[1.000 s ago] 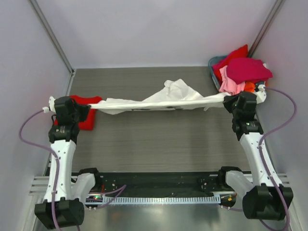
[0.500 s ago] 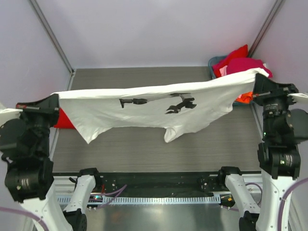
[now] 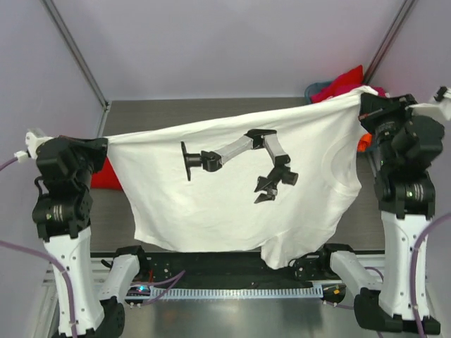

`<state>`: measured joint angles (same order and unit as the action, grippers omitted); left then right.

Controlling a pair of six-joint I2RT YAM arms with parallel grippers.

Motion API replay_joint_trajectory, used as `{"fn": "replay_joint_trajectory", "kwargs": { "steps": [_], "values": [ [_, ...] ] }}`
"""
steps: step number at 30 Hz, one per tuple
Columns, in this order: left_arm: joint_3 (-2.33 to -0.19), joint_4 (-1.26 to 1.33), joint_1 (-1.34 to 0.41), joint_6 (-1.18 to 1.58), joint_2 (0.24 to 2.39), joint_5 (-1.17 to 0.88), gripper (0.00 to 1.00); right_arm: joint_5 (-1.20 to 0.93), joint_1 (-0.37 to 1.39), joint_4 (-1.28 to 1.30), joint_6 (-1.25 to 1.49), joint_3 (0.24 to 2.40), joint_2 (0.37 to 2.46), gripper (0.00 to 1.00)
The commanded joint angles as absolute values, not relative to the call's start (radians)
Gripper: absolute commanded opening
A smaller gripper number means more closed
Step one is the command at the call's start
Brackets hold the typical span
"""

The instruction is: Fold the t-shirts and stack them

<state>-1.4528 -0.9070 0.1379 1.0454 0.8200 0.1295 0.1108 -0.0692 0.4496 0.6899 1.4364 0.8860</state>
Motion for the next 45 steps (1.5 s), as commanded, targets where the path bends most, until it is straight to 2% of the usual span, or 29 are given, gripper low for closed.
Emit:
{"fn": "replay_joint_trajectory", "kwargs": {
  "steps": [1,7,9,14,16,18,21,24,28,31,38,45],
  "values": [
    [-1.388,-0.74,0.144,1.065,0.88,0.14,0.0,0.103,-0.074,0.404,0.707,1.44,0.997,0.01],
    [-1.454,-0.598,0.146,1.106,1.101,0.112,0.0,0.074,-0.074,0.331,0.736,1.598,1.242,0.01],
    [-1.535,-0.559,0.146,1.13,1.211,0.088,0.0,0.061,-0.075,0.321,0.753,1.676,1.355,0.01],
    [-1.915,-0.56,0.144,1.135,1.465,0.035,0.0,-0.084,-0.11,0.319,0.814,2.04,1.587,0.01],
    [-1.994,-0.552,0.146,1.132,1.55,0.05,0.0,-0.126,-0.121,0.321,0.839,2.164,1.688,0.01],
    [-2.02,-0.491,0.153,1.138,1.586,0.054,0.0,-0.173,-0.129,0.319,0.854,2.212,1.741,0.01],
    [-1.929,-0.349,0.164,1.147,1.615,0.003,0.0,-0.279,-0.147,0.292,0.884,2.206,1.798,0.01],
    [-1.774,-0.235,0.167,1.138,1.611,-0.06,0.0,-0.33,-0.156,0.208,0.887,2.047,1.77,0.01],
    [-1.483,-0.126,0.169,1.126,1.574,-0.069,0.0,-0.35,-0.172,0.04,0.894,1.629,1.657,0.01],
    [-1.305,-0.055,0.175,1.129,1.533,-0.103,0.0,-0.362,-0.193,-0.046,0.893,1.399,1.583,0.01],
    [-0.984,0.02,0.176,1.114,1.424,-0.106,0.0,-0.345,-0.209,-0.087,0.835,1.048,1.463,0.01],
    [-0.753,-0.049,0.175,1.089,1.301,-0.103,0.0,-0.29,-0.21,-0.119,0.802,0.763,1.339,0.01]
  ]
}}
